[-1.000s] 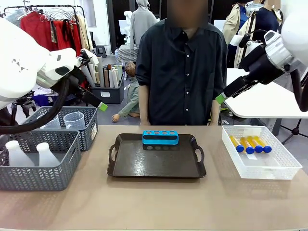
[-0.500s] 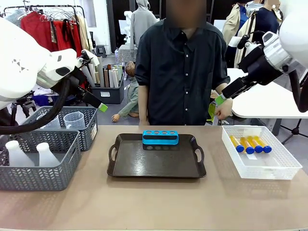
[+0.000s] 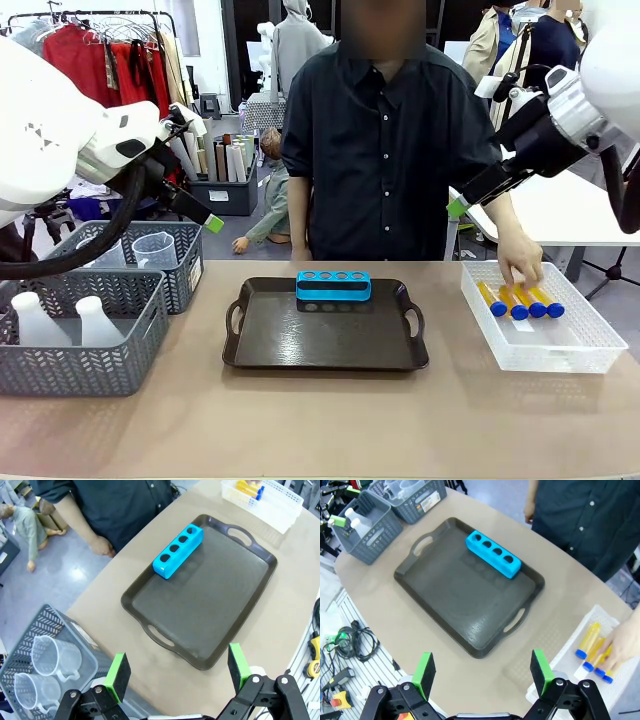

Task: Prepare the laboratory tools.
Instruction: Pick up one Large Measuring Cup and place it on the Handle tray.

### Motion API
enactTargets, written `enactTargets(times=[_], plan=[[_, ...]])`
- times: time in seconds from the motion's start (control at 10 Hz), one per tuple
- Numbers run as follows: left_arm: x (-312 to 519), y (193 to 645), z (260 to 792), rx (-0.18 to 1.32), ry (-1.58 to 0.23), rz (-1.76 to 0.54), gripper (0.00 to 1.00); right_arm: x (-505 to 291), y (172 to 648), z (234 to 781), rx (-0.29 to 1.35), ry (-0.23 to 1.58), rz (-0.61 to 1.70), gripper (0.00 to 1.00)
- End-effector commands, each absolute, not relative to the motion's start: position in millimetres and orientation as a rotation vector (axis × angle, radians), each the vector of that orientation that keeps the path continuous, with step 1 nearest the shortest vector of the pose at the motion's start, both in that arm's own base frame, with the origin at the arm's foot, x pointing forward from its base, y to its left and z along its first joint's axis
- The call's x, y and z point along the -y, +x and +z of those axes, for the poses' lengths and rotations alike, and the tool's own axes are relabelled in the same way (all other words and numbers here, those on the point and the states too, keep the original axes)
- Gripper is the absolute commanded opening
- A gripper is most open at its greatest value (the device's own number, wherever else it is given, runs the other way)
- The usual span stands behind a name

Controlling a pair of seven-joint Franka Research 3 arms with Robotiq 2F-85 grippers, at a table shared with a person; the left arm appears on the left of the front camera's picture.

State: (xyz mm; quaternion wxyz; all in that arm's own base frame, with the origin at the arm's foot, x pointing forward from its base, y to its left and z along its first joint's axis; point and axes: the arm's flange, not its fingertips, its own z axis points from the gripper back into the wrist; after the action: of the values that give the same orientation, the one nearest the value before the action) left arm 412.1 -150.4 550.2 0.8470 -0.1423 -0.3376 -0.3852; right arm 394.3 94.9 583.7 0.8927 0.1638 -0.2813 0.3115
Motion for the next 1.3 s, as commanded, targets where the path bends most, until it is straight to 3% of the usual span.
enactTargets(times=[0.0,0.5,0.9,1.2], plan=[[150,412,550,0.707,-0.305,-0.815,1.00,-95,394,584,0.583,0.345,0.645,1.00],[150,412,550,0.712,-0.300,-0.812,1.00,-95,394,584,0.583,0.345,0.645,1.00],[110,430,589,0.603,0.003,-0.637,1.00,-95,394,584,0.583,0.345,0.645,1.00],[39,467,575,0.528,0.073,-0.432,1.00,-95,394,584,0.583,0.345,0.645,1.00]])
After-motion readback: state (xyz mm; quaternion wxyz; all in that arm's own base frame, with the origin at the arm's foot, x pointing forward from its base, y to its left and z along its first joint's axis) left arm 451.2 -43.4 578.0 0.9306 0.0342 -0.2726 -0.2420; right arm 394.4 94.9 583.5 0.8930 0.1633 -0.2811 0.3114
